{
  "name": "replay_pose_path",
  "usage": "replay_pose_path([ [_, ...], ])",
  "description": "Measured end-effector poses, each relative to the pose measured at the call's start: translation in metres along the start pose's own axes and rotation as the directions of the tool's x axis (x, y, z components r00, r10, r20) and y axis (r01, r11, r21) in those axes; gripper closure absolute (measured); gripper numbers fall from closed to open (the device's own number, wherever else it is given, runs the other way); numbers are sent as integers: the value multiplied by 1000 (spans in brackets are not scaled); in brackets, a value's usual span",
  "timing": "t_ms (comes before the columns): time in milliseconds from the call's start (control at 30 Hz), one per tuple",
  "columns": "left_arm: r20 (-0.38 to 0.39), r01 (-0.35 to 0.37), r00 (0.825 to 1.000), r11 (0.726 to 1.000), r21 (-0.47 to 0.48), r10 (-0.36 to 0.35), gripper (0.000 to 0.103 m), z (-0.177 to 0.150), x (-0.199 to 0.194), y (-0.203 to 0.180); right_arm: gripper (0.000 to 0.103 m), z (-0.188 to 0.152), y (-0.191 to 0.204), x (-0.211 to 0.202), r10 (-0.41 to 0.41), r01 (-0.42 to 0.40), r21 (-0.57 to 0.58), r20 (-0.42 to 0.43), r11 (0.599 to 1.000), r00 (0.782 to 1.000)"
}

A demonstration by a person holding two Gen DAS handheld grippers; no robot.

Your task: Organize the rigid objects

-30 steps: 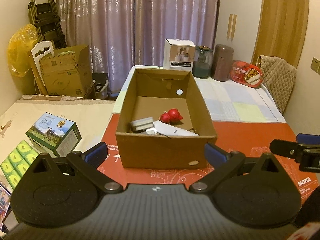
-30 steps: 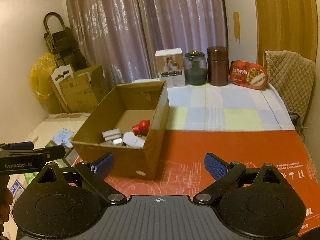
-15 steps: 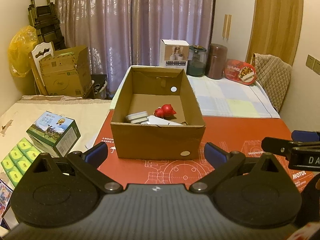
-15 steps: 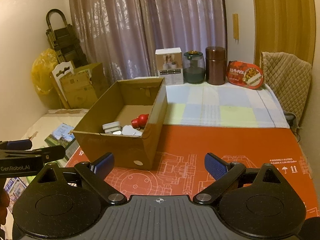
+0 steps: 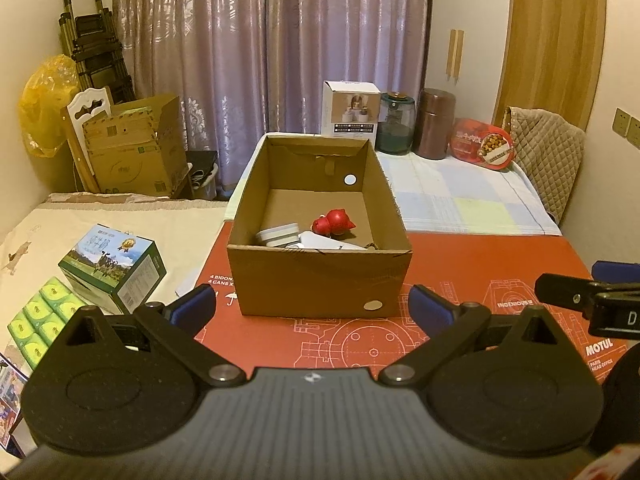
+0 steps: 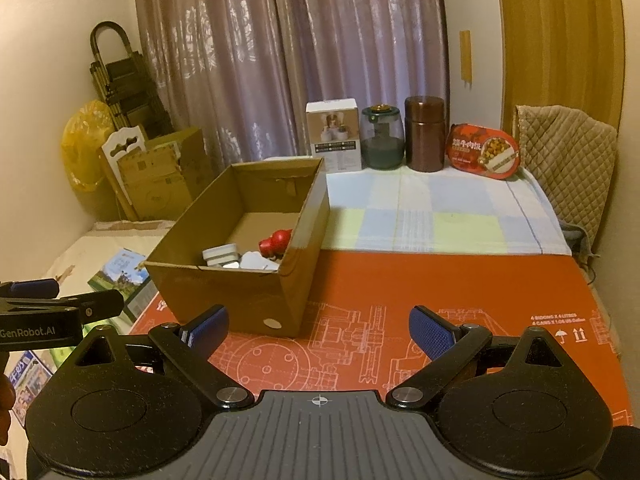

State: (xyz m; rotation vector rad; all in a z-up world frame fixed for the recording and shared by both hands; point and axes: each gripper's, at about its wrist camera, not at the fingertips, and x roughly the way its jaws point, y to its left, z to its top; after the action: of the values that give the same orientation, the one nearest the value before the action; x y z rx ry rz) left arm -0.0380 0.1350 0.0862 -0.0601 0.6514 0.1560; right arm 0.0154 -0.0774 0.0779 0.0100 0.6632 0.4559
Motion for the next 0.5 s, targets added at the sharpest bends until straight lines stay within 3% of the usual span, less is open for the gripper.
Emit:
replay_pose_path([
  [500,-4,7,1000,1000,7,-7,2,0,1,-3,9,1,1,-1,1,-1,1,3,1000,1000],
])
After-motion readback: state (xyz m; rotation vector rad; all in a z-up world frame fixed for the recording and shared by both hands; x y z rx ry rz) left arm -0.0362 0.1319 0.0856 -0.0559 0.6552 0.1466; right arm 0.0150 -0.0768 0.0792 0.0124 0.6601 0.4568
